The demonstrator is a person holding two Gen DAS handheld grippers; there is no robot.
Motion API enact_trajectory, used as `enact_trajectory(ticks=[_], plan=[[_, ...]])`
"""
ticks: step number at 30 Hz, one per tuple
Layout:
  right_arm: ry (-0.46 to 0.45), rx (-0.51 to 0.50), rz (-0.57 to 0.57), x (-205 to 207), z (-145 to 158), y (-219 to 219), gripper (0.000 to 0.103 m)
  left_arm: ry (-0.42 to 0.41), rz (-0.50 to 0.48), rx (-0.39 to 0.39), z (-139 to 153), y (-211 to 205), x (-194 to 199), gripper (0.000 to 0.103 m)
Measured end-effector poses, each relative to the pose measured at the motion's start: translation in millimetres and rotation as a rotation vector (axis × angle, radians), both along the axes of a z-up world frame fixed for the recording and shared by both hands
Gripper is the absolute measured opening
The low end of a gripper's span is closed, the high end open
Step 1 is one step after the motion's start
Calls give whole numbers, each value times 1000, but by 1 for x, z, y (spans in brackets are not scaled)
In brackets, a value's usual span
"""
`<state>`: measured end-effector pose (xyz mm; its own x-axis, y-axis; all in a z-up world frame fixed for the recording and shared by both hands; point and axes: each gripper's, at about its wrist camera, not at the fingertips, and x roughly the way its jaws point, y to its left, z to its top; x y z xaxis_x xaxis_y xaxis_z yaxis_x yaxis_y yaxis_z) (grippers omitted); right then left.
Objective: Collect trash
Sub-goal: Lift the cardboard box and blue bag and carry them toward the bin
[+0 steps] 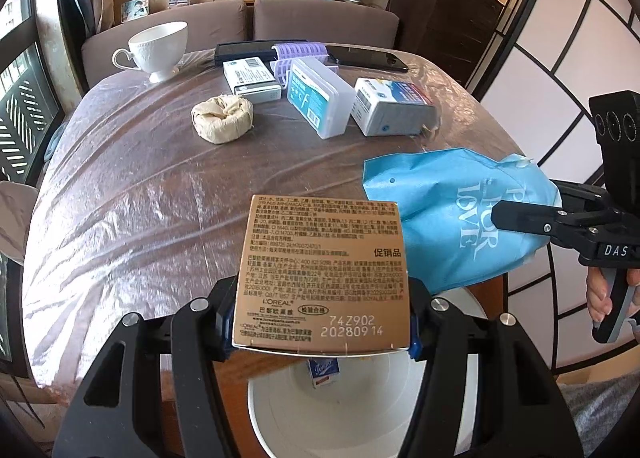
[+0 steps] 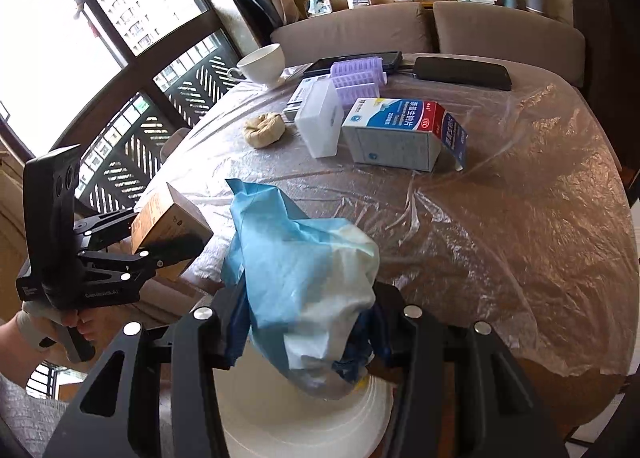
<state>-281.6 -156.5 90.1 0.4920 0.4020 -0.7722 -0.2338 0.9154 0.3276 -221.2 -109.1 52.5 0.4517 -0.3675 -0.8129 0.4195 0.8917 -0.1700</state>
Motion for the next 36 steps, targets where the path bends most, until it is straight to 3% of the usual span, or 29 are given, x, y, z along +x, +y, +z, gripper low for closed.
enact_trajectory(ticks=[18, 36], plan=[[50, -101, 106, -48, -2, 22, 48, 43, -69, 27, 1, -4, -44, 60], [121, -143, 143, -57, -30, 23, 47, 110, -88, 86, -36, -11, -54, 60]])
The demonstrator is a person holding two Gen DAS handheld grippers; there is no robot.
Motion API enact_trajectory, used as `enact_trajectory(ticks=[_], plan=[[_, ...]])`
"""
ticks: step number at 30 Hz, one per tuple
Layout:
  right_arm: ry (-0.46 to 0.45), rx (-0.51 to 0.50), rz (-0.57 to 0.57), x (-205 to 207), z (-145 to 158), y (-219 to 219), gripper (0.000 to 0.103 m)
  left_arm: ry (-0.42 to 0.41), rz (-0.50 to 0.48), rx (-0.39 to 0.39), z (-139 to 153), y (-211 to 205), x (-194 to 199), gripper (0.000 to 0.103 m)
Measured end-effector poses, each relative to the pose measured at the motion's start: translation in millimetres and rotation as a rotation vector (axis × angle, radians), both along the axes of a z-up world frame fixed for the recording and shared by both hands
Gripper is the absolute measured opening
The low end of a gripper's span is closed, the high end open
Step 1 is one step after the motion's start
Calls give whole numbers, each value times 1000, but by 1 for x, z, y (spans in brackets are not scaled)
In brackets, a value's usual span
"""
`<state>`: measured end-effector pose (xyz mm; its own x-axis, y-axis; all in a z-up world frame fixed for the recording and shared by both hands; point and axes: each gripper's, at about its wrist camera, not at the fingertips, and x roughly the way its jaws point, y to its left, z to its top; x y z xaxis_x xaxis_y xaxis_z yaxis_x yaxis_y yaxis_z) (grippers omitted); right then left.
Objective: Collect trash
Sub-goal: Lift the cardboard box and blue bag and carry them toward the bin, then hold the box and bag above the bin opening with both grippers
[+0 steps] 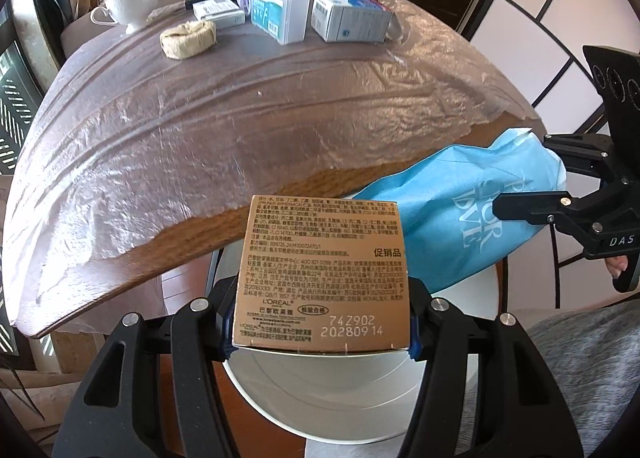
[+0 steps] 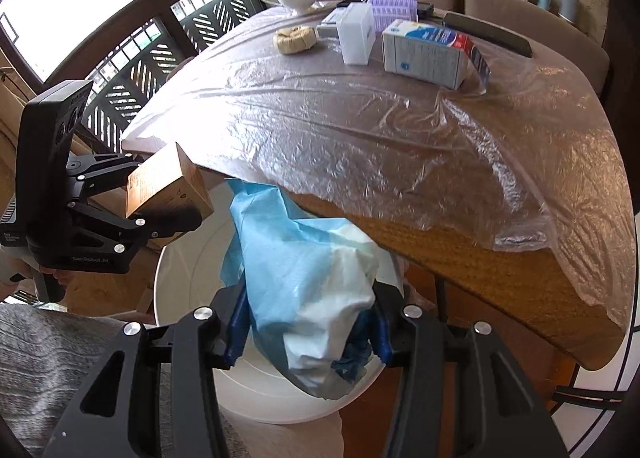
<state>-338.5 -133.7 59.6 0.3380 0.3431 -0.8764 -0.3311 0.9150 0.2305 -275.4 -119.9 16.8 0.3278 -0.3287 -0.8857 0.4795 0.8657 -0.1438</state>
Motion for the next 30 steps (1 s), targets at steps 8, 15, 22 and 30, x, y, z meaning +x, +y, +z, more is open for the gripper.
enact_trajectory(ticks=[8, 15, 22, 30], plan=[[35, -9, 28, 1, -17, 3, 48, 31, -9, 25, -18, -4, 0, 60], [51, -17, 42, 4, -27, 10, 48, 47, -14, 40, -30, -6, -1, 60], [58, -43, 55, 8, -40, 17, 47, 64, -22, 54, -42, -13, 4, 60], [72, -74, 70, 9, -56, 27, 48, 87, -34, 79, -59, -21, 11, 60]])
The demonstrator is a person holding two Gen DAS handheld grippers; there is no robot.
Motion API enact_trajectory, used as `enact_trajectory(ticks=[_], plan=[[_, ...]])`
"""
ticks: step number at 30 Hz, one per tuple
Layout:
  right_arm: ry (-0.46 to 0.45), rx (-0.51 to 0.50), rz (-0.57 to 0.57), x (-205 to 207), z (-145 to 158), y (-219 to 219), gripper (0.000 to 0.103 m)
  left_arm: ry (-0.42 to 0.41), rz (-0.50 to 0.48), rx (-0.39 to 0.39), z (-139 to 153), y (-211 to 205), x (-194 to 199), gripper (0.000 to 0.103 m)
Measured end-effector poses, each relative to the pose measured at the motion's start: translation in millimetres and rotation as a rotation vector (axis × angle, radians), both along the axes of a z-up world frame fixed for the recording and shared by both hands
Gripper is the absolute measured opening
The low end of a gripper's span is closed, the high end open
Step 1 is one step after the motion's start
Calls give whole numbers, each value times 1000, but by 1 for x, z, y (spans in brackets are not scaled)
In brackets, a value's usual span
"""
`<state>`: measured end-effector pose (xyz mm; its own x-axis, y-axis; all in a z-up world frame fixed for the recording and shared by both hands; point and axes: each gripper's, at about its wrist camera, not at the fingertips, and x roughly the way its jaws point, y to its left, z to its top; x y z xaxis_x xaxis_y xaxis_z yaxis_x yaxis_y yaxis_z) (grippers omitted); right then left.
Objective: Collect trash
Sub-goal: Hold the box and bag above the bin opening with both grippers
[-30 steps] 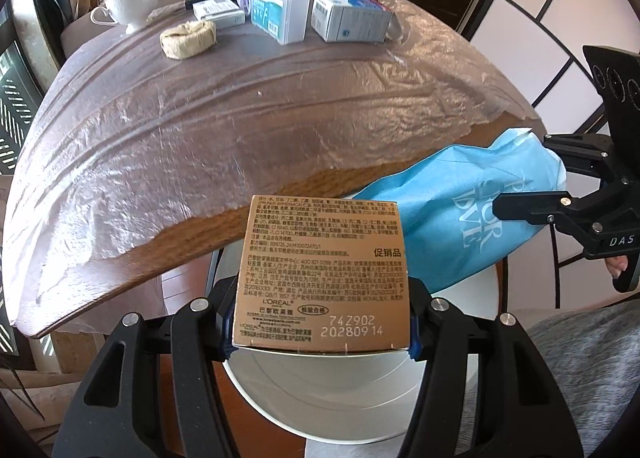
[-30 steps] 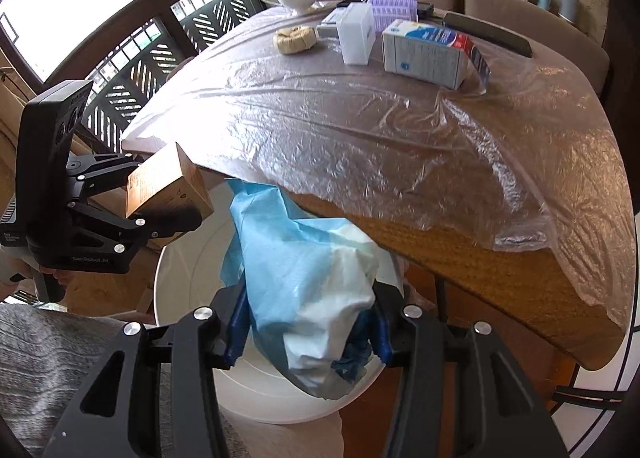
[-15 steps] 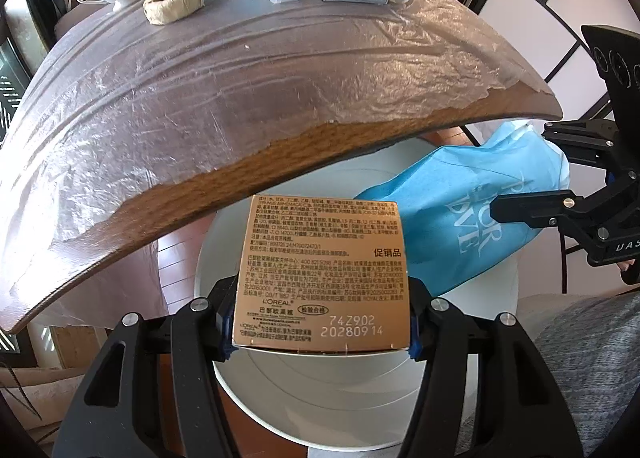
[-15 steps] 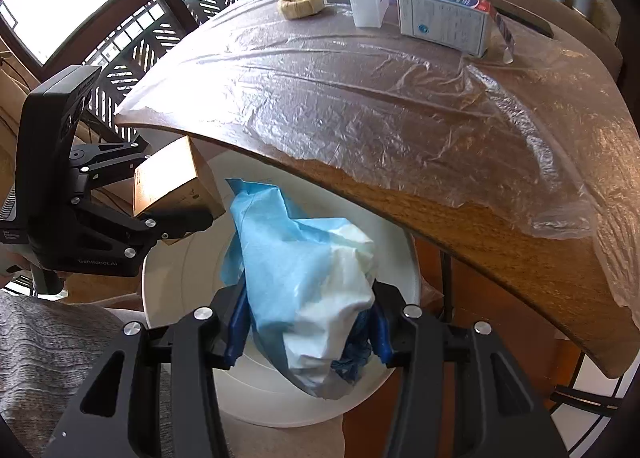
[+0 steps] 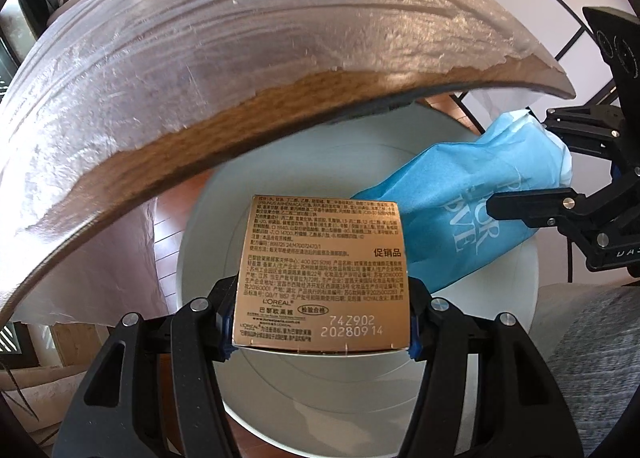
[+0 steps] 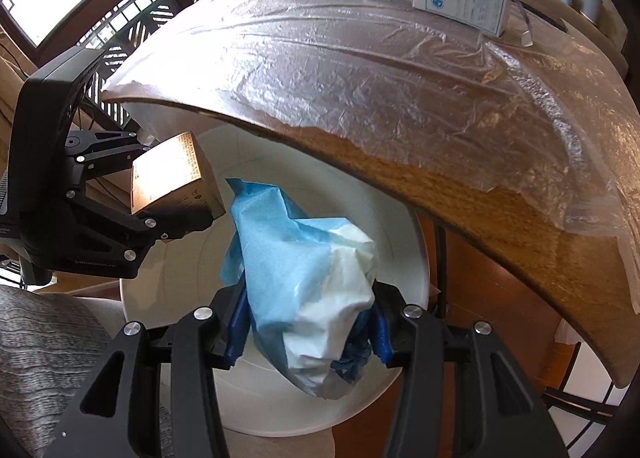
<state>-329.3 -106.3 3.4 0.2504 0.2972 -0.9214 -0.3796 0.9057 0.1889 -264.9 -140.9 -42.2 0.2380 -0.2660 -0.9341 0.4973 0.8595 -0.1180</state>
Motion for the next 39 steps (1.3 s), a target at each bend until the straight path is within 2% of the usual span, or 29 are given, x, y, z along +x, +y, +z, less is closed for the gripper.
enact_trajectory(ticks=[22, 39], plan=[[24, -46, 10, 2, -25, 19, 47, -2, -21, 42, -25, -18, 0, 60], [36, -83, -3, 3, -39, 27, 48, 1, -32, 62, -52, -13, -8, 60]])
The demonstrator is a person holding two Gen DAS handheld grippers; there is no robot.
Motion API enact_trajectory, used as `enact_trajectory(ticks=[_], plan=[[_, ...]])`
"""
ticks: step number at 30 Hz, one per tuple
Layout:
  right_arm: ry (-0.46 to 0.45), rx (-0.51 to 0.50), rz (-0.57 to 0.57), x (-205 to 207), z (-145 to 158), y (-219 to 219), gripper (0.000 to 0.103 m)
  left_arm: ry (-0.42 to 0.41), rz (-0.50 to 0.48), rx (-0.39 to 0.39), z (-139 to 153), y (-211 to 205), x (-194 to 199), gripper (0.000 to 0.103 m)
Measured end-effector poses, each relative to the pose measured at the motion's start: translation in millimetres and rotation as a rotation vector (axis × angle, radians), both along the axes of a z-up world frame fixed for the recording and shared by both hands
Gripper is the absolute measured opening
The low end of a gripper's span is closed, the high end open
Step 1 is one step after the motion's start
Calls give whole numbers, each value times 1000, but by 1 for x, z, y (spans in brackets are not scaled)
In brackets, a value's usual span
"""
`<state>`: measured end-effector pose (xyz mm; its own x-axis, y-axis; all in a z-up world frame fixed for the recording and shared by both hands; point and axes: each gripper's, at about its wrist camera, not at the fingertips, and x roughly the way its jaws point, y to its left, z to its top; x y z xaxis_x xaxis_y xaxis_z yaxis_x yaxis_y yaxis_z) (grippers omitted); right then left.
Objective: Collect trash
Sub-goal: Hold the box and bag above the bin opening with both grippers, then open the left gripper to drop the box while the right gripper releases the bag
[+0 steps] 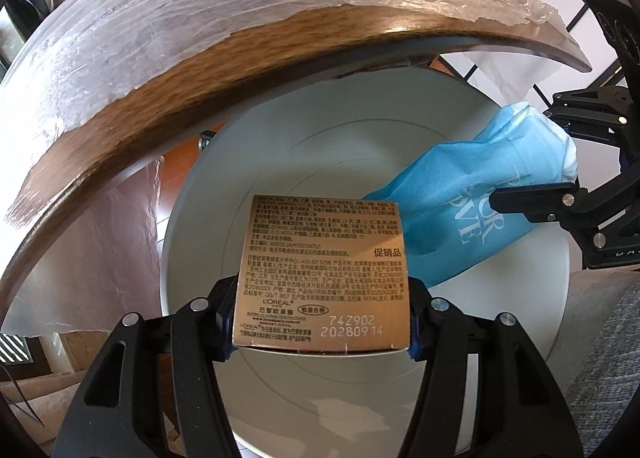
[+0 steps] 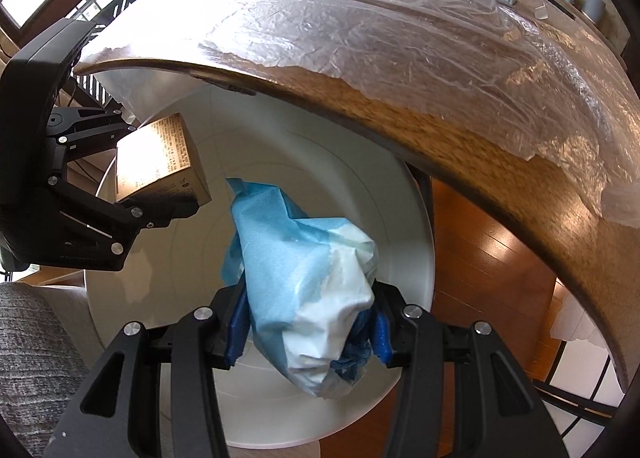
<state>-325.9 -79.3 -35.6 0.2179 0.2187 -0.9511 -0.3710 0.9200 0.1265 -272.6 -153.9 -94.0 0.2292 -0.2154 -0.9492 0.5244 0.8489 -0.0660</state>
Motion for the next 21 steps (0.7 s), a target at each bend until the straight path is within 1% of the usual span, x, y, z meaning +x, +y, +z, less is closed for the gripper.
enact_trajectory(ticks=[5, 7, 21], plan=[[1, -7, -3, 1, -3, 0, 48, -1, -6, 4, -1, -5, 0, 60], [1, -11, -4, 1, -4, 0, 48, 1, -6, 6, 3, -9, 1, 60], [-4, -31, 5, 1, -6, 0, 48, 1, -7, 11, 6, -4, 6, 60]])
